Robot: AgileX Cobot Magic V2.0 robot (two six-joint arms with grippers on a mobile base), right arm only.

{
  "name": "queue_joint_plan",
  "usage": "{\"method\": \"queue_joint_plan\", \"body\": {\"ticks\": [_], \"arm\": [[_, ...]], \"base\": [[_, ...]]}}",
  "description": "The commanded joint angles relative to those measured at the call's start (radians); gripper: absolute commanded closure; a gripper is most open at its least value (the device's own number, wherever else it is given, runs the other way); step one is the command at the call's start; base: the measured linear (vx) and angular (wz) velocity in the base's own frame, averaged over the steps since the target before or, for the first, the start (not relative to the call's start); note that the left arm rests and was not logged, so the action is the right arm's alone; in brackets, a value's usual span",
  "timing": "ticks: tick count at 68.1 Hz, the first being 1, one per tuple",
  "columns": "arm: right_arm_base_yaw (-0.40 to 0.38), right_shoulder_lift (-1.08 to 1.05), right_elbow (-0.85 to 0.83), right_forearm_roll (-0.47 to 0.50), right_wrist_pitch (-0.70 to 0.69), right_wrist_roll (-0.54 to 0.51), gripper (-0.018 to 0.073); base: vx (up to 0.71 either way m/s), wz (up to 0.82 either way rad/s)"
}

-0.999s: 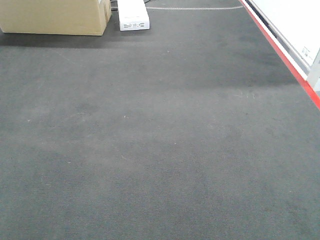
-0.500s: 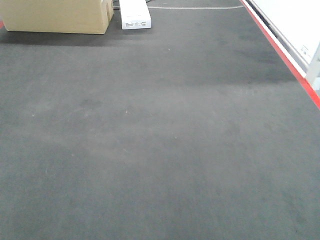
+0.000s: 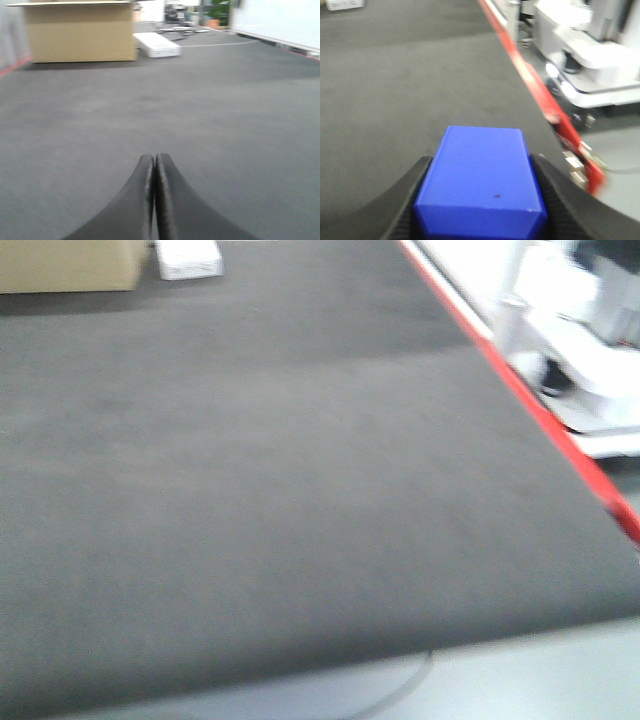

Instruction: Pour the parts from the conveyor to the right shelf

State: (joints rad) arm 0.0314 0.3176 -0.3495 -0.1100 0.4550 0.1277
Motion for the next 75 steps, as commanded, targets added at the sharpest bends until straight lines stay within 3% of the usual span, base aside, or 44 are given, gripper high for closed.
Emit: {"method": "queue_joint_plan", "body": {"ticks": [1,52,75], "arm": [[-0.001,0.014,-0.029,-0.016,-0.072,-0.001,0.0562],[-0.001,0.014,-0.029,-0.016,-0.072,-0.001,0.0562],[-0.001,0.014,-0.029,-0.016,-0.072,-0.001,0.0562]], "base": [[-0.44,-0.50],[-0.46,-0.48],[-0.41,-0.74]]}}
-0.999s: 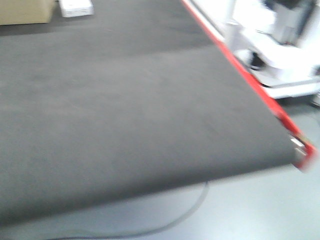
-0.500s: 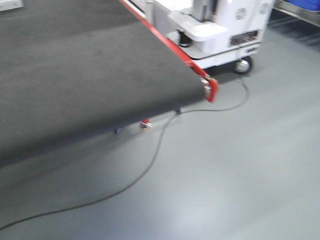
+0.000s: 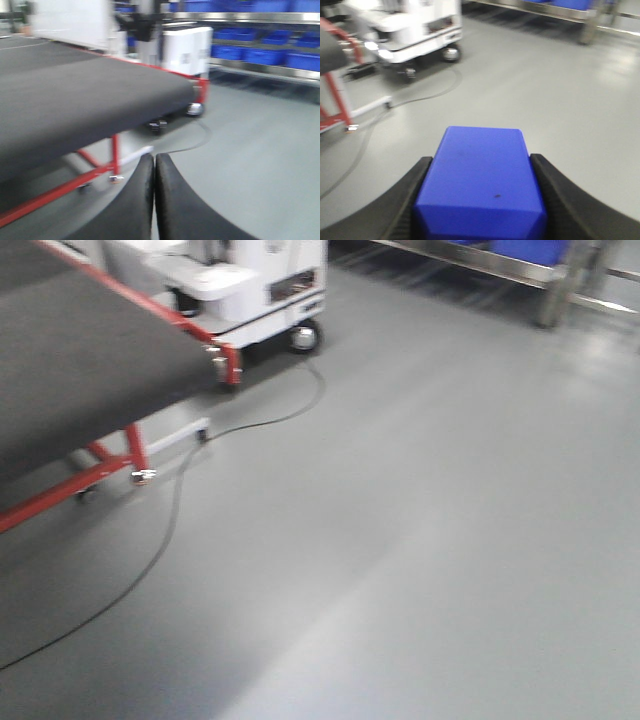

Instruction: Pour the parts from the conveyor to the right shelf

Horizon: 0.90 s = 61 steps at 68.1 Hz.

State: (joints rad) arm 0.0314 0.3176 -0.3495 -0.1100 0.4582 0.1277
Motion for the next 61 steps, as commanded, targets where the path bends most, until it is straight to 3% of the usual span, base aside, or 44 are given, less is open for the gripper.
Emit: {"method": "queue_joint_plan", "body": {"ticks": [1,27,61], "arm": [[-0.001,0.014,-0.029,-0.016,-0.075,-0.001,0.0562],[-0.001,0.014,-0.029,-0.016,-0.075,-0.001,0.0562],[-0.001,0.014,-0.029,-0.016,-0.075,-0.001,0.0562]], "base": [[-0.39,-0.87],[-0.36,-0.76],[-0.30,-0.44]]}}
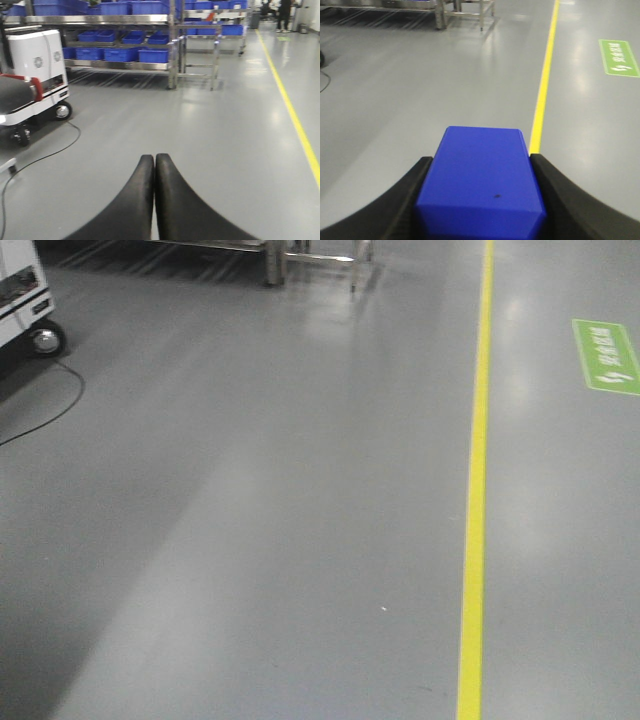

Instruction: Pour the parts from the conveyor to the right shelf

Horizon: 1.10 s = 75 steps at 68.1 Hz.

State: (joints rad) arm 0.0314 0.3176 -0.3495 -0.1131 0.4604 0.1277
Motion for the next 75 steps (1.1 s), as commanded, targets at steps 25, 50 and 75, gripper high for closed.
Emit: {"method": "queue_joint_plan", "body": {"ticks": [25,50,75], "arm": [[-0.001,0.014,-0.029,-0.013,-0.078,-0.001,0.0562],[-0.001,0.014,-0.029,-0.013,-0.078,-0.001,0.0562],[-0.001,0.014,-0.029,-0.013,-0.078,-0.001,0.0562]], "base": [[-0.20,-0.48],[-0.09,-0.42],[0.02,-0.01]]}}
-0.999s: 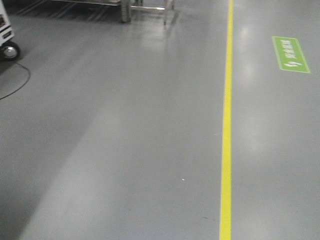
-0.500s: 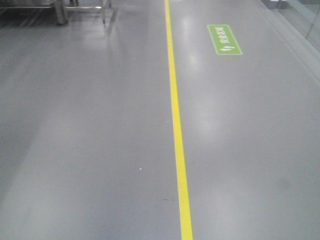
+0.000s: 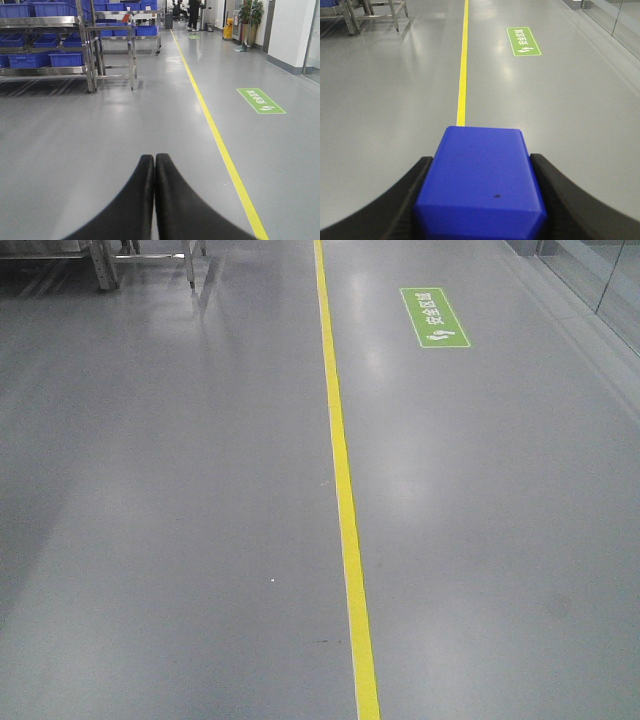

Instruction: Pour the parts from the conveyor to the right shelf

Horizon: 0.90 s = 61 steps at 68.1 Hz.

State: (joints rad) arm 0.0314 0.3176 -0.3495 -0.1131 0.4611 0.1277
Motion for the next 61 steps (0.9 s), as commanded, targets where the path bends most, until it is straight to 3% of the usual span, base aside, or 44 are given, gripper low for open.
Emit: {"method": "queue_joint_plan", "body": {"ticks": [1,61], "arm": [[-0.001,0.014,-0.029,-0.013,-0.078,-0.001,0.0562],[-0.001,0.014,-0.029,-0.013,-0.078,-0.001,0.0562]], "base": [[0.06,0.05],[0.14,-0.07]]}}
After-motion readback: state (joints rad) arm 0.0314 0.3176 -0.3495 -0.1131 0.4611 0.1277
